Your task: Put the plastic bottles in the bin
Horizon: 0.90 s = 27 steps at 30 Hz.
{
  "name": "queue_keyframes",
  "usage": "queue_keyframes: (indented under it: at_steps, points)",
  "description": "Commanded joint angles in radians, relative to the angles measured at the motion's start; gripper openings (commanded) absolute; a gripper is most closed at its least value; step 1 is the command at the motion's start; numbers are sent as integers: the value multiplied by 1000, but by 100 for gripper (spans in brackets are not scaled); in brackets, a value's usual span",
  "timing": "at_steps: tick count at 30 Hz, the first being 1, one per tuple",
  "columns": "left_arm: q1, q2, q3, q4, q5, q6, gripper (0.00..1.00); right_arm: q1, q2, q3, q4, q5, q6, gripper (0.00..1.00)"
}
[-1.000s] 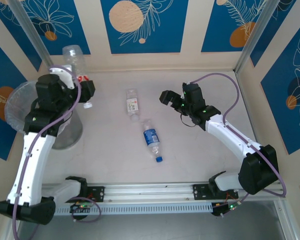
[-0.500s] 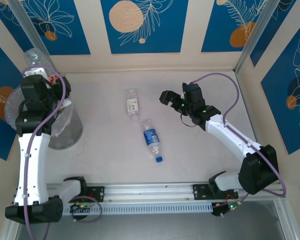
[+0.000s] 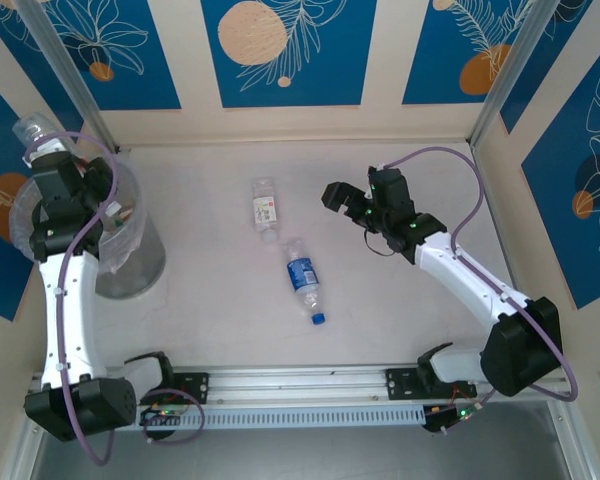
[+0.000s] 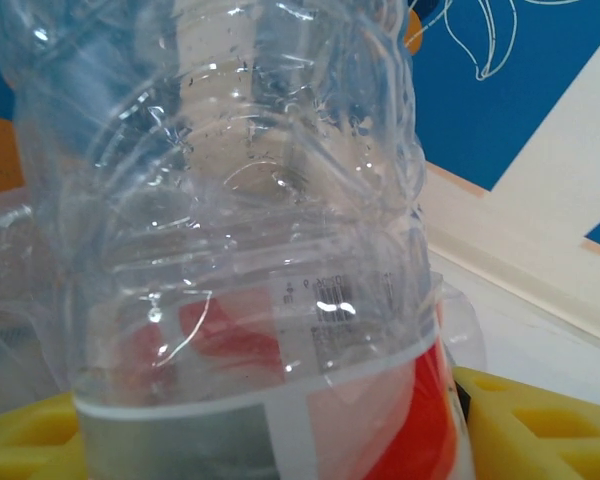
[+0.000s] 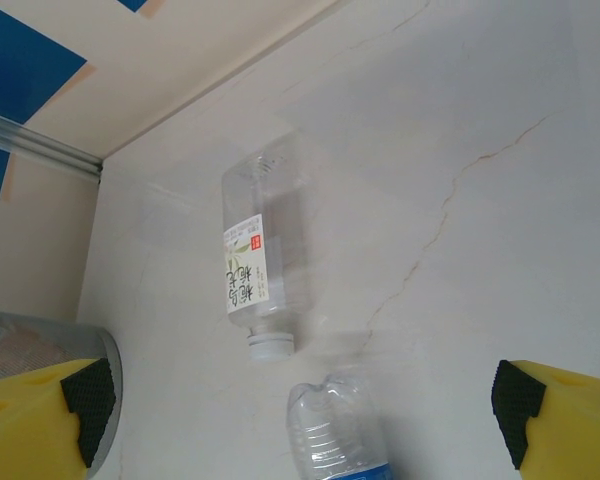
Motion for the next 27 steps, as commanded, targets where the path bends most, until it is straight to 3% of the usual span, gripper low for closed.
queue_keyframes:
  at_steps: [1,6,11,19,27]
  points:
    - [11,17,-13,90,-50,55,67,-5,-26,-17,-4,13,3,100]
    - [10,31,-95,123,-7,28,68,-5,-26,-21,-3,13,12,100]
    - [10,14,-154,159,96,24,78,-5,-26,-18,-4,17,4,99]
    - [10,-10,-131,122,102,13,91,-5,-14,-23,4,17,6,100]
    - [10,11,-93,74,195,-36,99,-6,0,-13,-2,9,-1,99]
